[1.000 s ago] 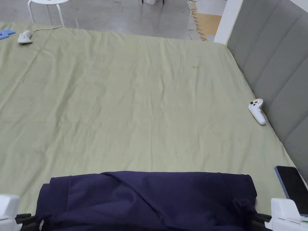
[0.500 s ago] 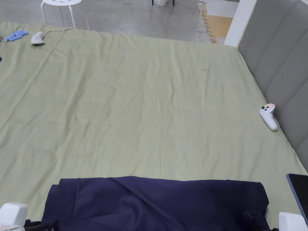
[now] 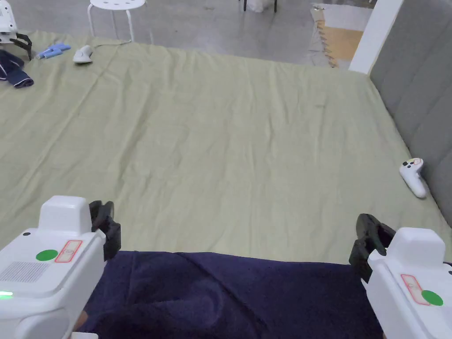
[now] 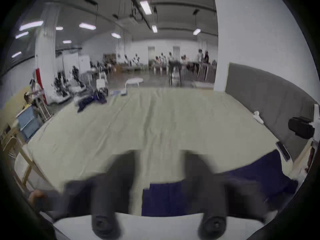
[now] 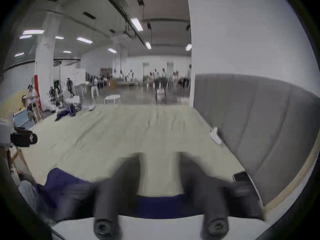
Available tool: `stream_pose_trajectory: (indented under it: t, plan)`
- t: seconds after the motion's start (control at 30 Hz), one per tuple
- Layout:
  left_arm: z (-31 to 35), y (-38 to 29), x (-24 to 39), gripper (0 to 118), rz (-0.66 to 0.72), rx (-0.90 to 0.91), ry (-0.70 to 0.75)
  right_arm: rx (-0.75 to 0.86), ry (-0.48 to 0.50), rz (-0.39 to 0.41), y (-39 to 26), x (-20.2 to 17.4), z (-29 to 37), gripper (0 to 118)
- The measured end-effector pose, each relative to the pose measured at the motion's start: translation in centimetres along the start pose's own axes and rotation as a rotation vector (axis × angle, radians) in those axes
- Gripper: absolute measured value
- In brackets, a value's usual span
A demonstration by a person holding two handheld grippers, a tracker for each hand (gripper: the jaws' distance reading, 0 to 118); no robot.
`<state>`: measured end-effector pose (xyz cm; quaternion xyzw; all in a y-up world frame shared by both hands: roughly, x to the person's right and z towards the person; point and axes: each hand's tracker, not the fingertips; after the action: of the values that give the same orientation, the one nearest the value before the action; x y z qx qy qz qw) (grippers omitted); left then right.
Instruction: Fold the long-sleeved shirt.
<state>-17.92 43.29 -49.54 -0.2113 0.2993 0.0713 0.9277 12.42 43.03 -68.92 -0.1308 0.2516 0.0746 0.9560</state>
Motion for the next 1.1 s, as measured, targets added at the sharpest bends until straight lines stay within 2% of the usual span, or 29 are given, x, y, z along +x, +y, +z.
stream_pose_trajectory:
  t: [0.03, 0.1, 0.17, 0.23, 0.3, 0.33, 0.37, 0.4, 0.43, 0.47, 0.53, 0.6, 0.73, 0.77, 0.83, 0.87, 0.93, 1.03, 1.07, 1.1]
  plan:
    - [-0.2, -0.2, 0.1, 5, 0.005, 0.021, 0.004, 0.014, -0.029, 0.004, -0.1, -1.1, 0.2, 0]
    - [-0.3, 0.1, -0.3, 4, 0.01, -0.007, -0.073, 0.003, 0.081, -0.044, 0.1, -1.7, 0.2, 0]
    - [-0.6, 0.6, -1.1, 4, 0.051, -0.029, -0.11, 0.003, 0.056, -0.032, 0.2, -2.0, 0.1, 0]
    - [-1.4, 0.8, -3.3, 5, 0.096, -0.094, -0.213, 0.007, 0.066, -0.017, 0.2, -2.2, 0.4, 0]
    - [-3.1, 0.7, -6.7, 25, 0.187, -0.215, -0.376, -0.003, 0.101, -0.038, 0.3, -1.6, 0.2, 0]
    - [-4.6, 0.2, -9.3, 39, 0.24, -0.294, -0.482, -0.005, 0.1, -0.036, 0.2, -1.6, 0.3, 0]
    - [-5.8, -0.5, -11.1, 71, 0.292, -0.351, -0.54, -0.005, 0.106, -0.033, 0.1, -1.5, 0.5, 0]
    - [-6.9, -1.2, -12.7, 92, 0.315, -0.402, -0.58, -0.002, 0.12, -0.026, 0.1, -1.1, 0.3, 0]
    - [-7.4, -1.7, -13.8, 107, 0.349, -0.443, -0.63, 0.0, 0.116, -0.017, 0.1, -1.1, 0.4, 0]
    - [-8.7, -2.6, -15.4, 110, 0.386, -0.529, -0.664, 0.001, 0.106, -0.003, -0.1, -1.2, 0.4, 0]
    - [-10.5, -4.3, -17.6, 111, 0.466, -0.587, -0.687, 0.002, 0.105, 0.009, -0.1, -1.0, 0.2, 0]
    - [-12.3, -6.0, -19.1, 111, 0.487, -0.677, -0.687, 0.004, 0.098, 0.012, -0.2, -1.1, 0.2, 0]
    - [-15.3, -10.0, -19.0, 111, 0.633, -0.867, -0.834, 0.007, 0.096, 0.052, -0.2, -1.6, 0.1, 0]
    - [-15.9, -10.9, -18.9, 110, 0.674, -0.883, -0.887, 0.008, 0.096, 0.058, -0.1, -1.6, 0.1, 0]
    - [-16.8, -12.7, -18.5, 108, 0.754, -0.892, -0.907, 0.006, 0.103, 0.059, 0.0, -1.6, 0.1, 0]
    - [-17.0, -13.0, -18.7, 107, 0.82, -0.847, -0.983, 0.007, 0.104, 0.057, 0.1, -1.6, 0.1, 0]
    - [-17.6, -13.5, -18.4, 107, 0.9, -0.832, -0.984, 0.008, 0.106, 0.055, 0.1, -1.5, 0.1, 0]
    - [-17.6, -13.5, -17.2, 106, 0.786, -0.818, -0.994, 0.0, 0.108, 0.038, 0.1, -1.2, -0.1, 0]
    - [-17.6, -13.5, -16.9, 98, 0.755, -0.837, -0.984, -0.002, 0.108, 0.034, 0.0, -1.2, -0.2, 0]
    - [-16.9, -13.0, -15.6, 78, 0.719, -0.846, -0.956, -0.008, 0.107, 0.027, -0.1, -1.2, -0.3, 0]
